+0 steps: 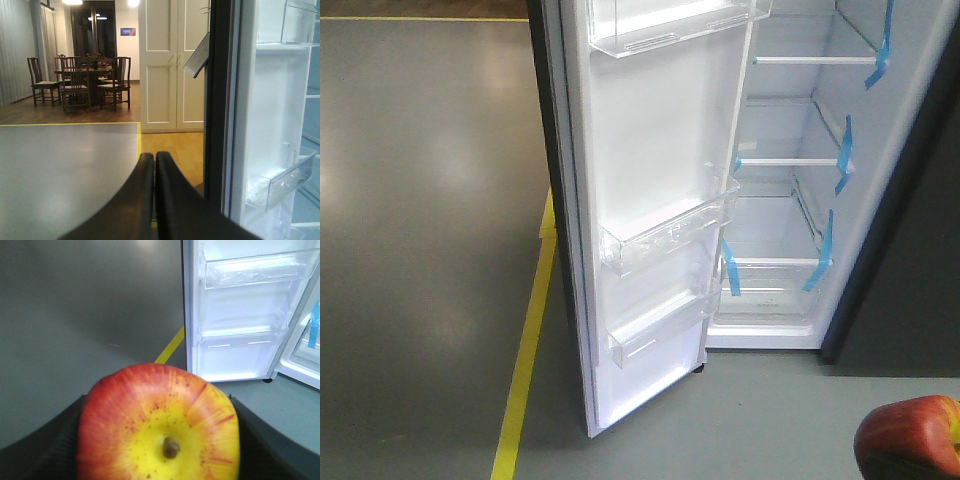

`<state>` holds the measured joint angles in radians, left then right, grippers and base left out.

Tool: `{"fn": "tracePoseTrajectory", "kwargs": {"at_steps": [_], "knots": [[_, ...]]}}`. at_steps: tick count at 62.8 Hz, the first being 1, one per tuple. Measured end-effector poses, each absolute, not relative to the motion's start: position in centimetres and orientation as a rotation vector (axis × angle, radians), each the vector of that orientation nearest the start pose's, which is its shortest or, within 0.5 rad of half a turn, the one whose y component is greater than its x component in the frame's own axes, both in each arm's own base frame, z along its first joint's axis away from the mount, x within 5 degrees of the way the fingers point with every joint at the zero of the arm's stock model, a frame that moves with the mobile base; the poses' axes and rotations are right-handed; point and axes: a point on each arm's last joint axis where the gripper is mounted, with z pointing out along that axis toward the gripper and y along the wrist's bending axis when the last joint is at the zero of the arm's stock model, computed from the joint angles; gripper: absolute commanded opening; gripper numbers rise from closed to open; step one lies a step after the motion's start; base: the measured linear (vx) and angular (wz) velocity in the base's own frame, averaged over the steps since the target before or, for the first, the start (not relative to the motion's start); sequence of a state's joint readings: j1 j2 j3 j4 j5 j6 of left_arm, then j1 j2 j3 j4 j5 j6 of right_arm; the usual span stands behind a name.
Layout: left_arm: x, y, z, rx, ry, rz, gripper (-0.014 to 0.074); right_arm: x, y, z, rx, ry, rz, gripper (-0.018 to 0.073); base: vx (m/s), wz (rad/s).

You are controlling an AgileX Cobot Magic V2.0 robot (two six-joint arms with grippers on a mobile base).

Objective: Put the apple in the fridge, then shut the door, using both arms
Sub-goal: 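Approach the open fridge door bins, keeping the apple held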

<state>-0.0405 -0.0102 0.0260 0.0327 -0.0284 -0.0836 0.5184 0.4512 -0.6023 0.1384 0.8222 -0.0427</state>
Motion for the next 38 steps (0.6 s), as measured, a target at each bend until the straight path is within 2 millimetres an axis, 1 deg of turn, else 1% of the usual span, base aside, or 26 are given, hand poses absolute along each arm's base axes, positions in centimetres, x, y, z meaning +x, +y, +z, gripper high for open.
{"fn": "tracePoseTrajectory", "kwargs": {"at_steps": [38], "knots": [[5.63, -0.24, 20.75, -0.007, 1.471, -0.075, -0.0006, 6.22, 4.61, 31.18, -0.562, 2.106, 0.437, 0.0356, 0.1, 0.01]]}}
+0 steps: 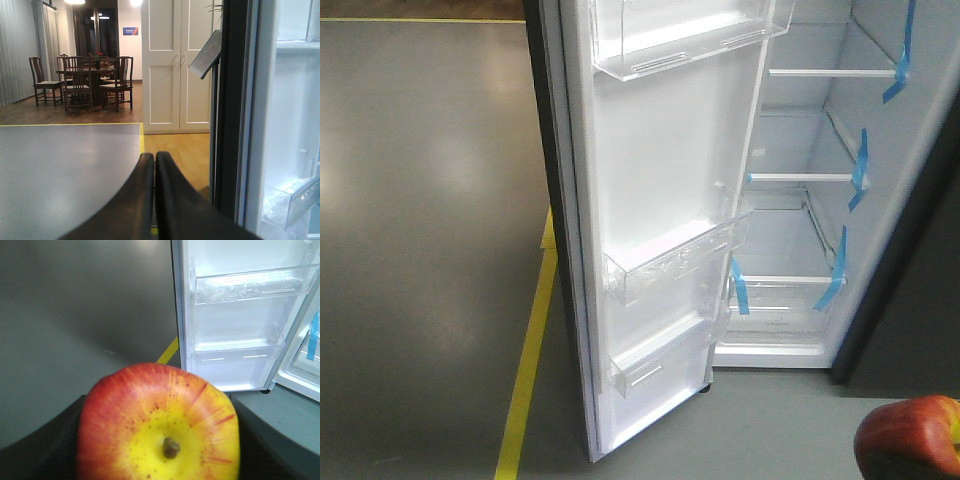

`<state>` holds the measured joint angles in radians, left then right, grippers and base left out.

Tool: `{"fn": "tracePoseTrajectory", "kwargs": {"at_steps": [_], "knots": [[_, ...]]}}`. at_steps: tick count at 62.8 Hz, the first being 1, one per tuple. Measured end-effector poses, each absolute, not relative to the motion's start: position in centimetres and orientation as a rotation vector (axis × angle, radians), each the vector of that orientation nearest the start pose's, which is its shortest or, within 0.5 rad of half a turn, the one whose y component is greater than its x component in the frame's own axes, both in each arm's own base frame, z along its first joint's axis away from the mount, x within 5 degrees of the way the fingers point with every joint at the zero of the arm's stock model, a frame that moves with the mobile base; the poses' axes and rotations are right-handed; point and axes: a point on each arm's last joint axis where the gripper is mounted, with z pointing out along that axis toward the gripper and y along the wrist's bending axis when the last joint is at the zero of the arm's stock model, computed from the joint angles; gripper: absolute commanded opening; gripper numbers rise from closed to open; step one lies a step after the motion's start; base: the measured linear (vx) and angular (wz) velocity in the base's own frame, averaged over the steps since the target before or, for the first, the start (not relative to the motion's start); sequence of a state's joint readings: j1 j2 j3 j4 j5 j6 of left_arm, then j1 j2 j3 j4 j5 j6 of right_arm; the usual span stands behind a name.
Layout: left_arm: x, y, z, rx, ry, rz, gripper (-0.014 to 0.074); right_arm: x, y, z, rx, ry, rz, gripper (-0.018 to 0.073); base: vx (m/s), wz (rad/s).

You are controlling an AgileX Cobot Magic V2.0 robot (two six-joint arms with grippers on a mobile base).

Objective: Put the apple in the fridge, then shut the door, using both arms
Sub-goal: 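Approach the open fridge door bins, keeping the apple held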

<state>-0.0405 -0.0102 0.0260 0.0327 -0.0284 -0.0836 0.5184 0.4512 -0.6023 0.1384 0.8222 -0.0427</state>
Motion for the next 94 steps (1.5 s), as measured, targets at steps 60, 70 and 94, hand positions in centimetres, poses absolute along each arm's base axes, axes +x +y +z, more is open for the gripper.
{"fn": "tracePoseTrajectory", "kwargs": {"at_steps": [60, 70, 94], "knots": [[5.63, -0.24, 20.75, -0.007, 1.471, -0.075, -0.0006, 6.22, 4.61, 31.18, -0.562, 2.106, 0.437, 0.0356, 0.09, 0.0], [5.63, -0.24, 20.75, -0.007, 1.471, -0.075, -0.0006, 6.22, 4.61, 31.18, -0.562, 2.106, 0.437, 0.0356, 0.08, -0.01], [5.63, -0.24, 20.75, -0.007, 1.471, -0.075, -0.0006, 6.22, 4.61, 31.18, -0.562, 2.106, 0.437, 0.0356, 0.08, -0.01]]}}
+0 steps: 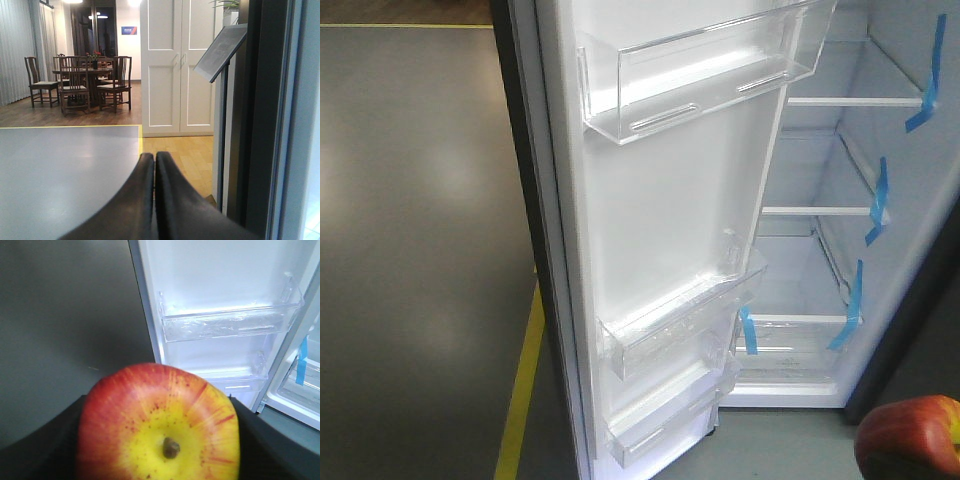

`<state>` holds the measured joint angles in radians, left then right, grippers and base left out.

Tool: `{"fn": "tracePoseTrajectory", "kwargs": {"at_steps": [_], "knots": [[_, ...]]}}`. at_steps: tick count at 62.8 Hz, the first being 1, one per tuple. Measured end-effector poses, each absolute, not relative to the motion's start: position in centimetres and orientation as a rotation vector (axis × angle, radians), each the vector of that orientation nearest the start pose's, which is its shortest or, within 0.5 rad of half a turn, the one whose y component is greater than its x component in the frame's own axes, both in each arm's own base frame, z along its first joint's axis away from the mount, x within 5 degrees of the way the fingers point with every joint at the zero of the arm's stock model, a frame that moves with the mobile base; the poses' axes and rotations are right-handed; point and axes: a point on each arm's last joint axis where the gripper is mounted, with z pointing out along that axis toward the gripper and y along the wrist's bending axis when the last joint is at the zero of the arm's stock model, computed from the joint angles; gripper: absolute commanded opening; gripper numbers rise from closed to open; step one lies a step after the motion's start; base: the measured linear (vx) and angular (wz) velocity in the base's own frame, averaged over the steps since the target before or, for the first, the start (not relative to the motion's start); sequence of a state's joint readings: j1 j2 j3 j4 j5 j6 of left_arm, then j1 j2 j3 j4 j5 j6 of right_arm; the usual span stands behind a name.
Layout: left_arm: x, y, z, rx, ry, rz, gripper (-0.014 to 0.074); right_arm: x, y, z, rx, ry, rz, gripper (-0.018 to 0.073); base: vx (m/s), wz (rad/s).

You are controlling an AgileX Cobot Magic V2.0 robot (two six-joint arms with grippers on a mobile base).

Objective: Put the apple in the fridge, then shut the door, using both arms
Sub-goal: 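Approach the open fridge door bins, keeping the apple held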

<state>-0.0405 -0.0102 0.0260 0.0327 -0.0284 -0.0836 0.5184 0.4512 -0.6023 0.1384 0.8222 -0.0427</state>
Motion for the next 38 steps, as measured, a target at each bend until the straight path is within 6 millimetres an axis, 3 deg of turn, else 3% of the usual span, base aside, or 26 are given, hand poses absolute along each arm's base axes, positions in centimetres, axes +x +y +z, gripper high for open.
{"fn": "tracePoseTrajectory", "kwargs": {"at_steps": [38], "knots": [[5.63, -0.24, 20.75, -0.007, 1.471, -0.075, -0.0006, 6.22, 4.61, 31.18, -0.562, 2.106, 0.437, 0.0356, 0.07, -0.03]]}}
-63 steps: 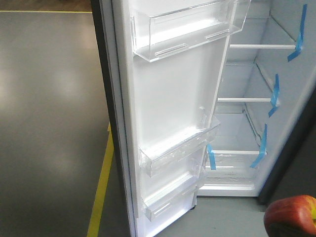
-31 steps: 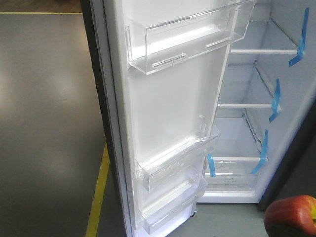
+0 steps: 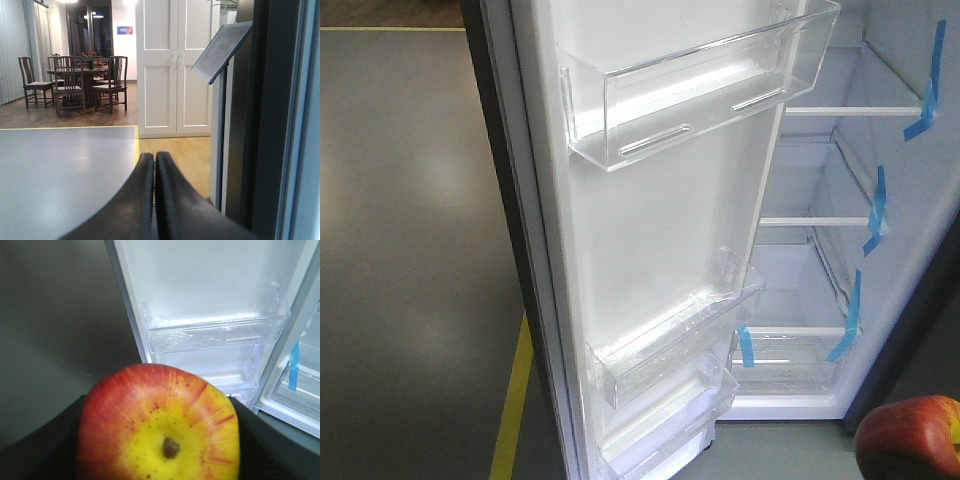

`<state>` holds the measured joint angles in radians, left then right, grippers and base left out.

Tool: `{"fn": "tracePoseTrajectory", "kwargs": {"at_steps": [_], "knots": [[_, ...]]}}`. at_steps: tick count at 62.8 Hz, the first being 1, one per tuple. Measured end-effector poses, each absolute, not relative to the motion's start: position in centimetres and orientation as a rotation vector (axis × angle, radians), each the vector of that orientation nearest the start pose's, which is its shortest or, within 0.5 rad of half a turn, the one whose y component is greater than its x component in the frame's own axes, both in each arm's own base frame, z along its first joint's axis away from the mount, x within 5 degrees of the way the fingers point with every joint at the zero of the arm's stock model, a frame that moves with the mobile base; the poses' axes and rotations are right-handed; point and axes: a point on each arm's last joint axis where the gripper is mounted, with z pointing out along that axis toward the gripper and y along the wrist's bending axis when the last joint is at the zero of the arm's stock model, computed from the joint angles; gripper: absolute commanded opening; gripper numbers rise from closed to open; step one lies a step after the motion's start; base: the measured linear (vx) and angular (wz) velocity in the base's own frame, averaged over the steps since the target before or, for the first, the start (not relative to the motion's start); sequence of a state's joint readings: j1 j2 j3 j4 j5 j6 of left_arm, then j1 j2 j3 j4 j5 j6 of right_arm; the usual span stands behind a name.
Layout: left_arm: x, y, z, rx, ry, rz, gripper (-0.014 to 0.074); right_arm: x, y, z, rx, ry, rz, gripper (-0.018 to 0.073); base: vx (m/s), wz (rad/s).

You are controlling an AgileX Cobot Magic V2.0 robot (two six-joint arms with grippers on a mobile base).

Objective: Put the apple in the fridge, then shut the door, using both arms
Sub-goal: 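Approach the open fridge door bins, keeping the apple held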

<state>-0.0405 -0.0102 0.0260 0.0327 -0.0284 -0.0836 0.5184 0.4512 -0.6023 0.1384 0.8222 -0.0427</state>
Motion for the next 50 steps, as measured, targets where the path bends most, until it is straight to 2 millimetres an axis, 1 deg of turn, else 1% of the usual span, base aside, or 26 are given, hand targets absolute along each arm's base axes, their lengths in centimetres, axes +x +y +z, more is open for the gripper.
{"fn": "tracePoseTrajectory", "kwargs": {"at_steps": [50], "knots": [[5.63, -0.24, 20.75, -0.007, 1.471, -0.075, -0.0006, 6.22, 4.61, 31.18, -0.562, 2.106, 0.437, 0.0356, 0.04, -0.03]]}}
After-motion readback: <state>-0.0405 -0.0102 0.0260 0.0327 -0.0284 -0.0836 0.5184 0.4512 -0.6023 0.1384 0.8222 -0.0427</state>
